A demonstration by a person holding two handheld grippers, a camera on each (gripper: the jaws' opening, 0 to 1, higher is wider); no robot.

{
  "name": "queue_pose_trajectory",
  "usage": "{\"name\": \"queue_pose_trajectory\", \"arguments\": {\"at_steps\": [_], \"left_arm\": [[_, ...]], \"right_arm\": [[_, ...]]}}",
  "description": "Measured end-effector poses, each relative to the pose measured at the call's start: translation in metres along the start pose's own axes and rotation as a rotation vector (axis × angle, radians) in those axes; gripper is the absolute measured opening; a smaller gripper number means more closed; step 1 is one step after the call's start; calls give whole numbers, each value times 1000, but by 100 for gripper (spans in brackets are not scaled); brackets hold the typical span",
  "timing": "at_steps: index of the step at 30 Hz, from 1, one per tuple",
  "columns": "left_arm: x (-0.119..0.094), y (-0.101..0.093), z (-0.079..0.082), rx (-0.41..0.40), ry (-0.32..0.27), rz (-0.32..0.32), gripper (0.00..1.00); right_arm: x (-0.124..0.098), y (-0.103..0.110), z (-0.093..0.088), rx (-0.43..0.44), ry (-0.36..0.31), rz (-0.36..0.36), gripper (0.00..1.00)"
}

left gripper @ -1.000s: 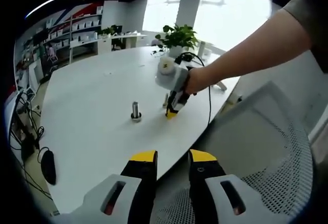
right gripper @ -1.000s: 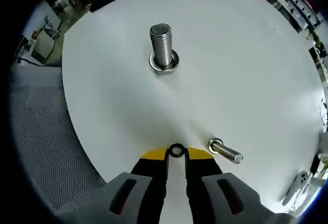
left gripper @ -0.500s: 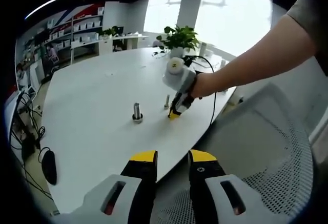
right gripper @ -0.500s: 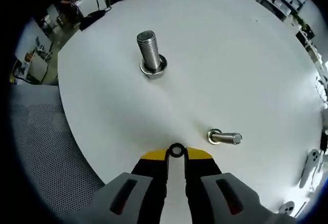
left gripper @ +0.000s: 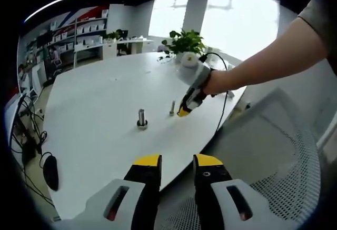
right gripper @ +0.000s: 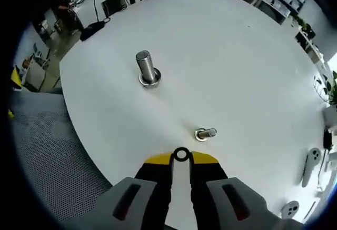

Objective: Place the washer onto the threaded stud by aligning its center hole with the stud, sliding it down to the base, and recovering from edge contact or off-axis alignment until the washer reaches the visible bottom stop.

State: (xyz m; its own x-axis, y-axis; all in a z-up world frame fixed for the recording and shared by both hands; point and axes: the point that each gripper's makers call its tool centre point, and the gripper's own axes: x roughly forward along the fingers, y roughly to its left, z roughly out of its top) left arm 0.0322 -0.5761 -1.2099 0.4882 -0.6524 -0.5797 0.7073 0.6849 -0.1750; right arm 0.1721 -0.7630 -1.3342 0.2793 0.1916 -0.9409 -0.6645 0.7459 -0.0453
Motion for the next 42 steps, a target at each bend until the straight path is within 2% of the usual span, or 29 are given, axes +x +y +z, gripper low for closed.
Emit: {"name": "queue_pose_trajectory", "arguments": {"at_steps": [11,17,26,42], "left_arm": [[-2,1,4,-7,-26,2,22],[-2,2,3,-9,-21,6,23],[-2,4,2,-12,-16,20,23],[-1,4,0,-11,-5,20,23]], "right_arm": [[-21,-18,7,49,-22,-49,13],[-28,-27,20,24,-48,-79,13],[-18,-24,29,-60,-33,-82,14],[-7,-27,32,-59,-14,-63,14]]}}
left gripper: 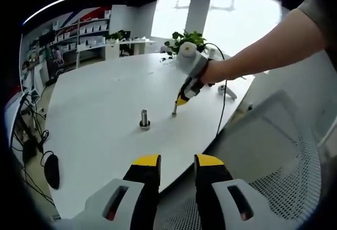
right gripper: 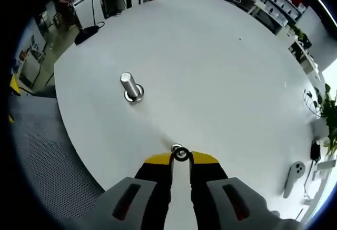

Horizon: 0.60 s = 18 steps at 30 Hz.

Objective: Place the washer onto the threaded stud by aligning its center hole with the stud, sliding it down to the base, and recovering from edge contact or off-axis alignment until the washer reaches the visible bottom stop.

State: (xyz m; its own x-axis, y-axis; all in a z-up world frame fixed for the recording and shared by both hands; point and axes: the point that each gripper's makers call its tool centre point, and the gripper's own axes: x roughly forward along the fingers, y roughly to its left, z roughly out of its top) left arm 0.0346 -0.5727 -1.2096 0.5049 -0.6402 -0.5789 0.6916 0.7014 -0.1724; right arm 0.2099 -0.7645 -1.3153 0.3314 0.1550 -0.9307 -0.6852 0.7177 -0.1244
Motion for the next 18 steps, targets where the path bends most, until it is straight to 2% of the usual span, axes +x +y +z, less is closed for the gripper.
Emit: {"name": "queue_pose_trajectory", "arguments": {"at_steps": [8,18], "left_arm": [[1,0,-2,0,10,-2,23],[2,0,-5,-6,27,-2,23]], "right_arm": [[8,2,-2,-7,21,23,14],[29,8,-9,2,51,53,14]]}}
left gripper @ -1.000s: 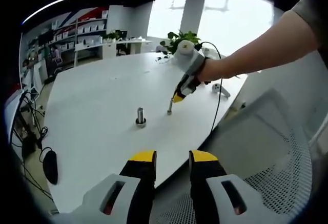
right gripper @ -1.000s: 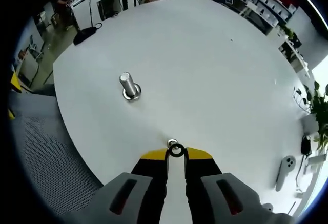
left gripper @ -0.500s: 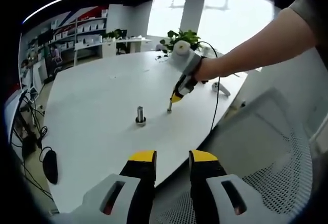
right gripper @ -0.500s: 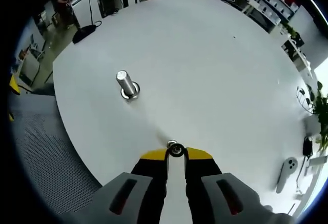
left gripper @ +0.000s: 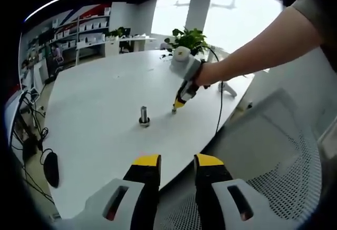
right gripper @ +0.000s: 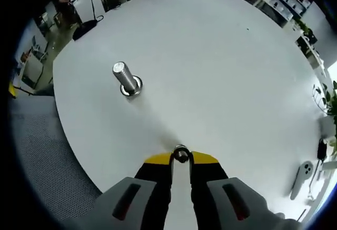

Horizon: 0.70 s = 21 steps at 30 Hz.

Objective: Place the washer onto the threaded stud by aligning its center hole with the stud, sliding it down to the base, and recovering from edge contact or off-axis alignment until the washer reaches the visible bottom stop.

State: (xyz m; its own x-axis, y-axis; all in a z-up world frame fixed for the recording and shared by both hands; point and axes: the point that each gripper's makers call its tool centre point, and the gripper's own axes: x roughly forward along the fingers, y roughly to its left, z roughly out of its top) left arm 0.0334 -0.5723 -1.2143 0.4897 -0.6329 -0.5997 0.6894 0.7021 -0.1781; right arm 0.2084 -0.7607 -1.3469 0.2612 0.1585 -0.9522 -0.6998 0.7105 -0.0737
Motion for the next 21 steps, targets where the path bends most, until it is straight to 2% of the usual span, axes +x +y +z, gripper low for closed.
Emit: {"name": "queue_pose_trajectory", "arguments": {"at_steps": [6,13,21], "left_arm": [[1,-1,-1,1,9,-6,22],[1,-2,-2,1,14,-10,22],[1,-2,-3,-1,17,-10,22]], "right_arm": [[6,0,-7,6,17,6,14],[2,3,-14,11,26,11,14],[1,3,-19,26,16,4,16]]}}
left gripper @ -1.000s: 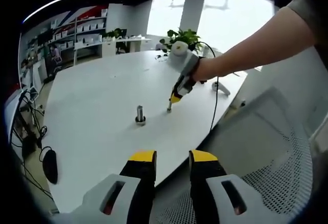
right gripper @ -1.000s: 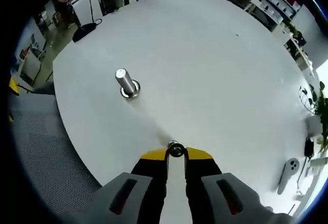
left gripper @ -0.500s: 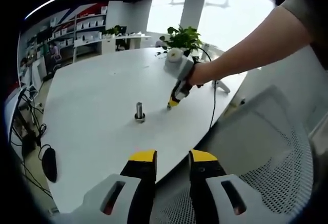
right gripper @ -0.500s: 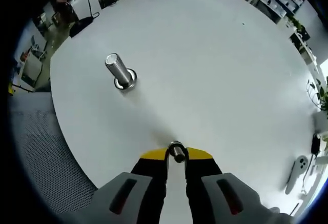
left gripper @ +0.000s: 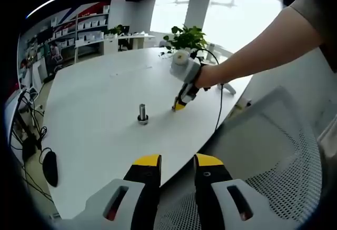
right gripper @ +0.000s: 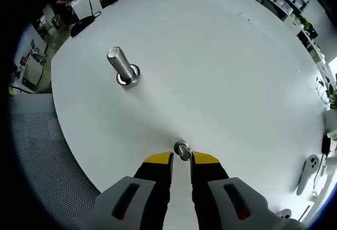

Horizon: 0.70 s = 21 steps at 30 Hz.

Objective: Place the washer onto the threaded stud by aligning its center hole with the stud, sliding it down to the base, and recovering from edge contact or off-axis alignment until the washer reaches the visible bottom stop.

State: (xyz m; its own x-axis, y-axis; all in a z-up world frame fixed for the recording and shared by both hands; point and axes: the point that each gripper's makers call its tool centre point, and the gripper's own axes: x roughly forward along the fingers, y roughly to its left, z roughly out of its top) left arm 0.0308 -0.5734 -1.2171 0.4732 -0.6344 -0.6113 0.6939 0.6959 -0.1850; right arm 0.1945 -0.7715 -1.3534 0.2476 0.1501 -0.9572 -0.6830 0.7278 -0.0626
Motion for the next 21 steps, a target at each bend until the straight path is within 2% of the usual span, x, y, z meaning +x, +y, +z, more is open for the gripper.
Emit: {"name": "queue_pose_trajectory", "arguments": {"at_steps": [8,13,17,21], "left_arm": [[0,-2,1,6,-4,-9,22],[-1,-3,3,9,-20,-14,22],[-2,-3,5,7,-31,-14,22],[-3,-1,7,-1,-44,-9,23]], "right_arm": [[-20,-6,-5,19,-49,-26,18],[-43,-5,0,34,-156,-41,19],[-66,2,3,93,-259,-40,20],[-89,12,4,96,-314,-35,21]]}}
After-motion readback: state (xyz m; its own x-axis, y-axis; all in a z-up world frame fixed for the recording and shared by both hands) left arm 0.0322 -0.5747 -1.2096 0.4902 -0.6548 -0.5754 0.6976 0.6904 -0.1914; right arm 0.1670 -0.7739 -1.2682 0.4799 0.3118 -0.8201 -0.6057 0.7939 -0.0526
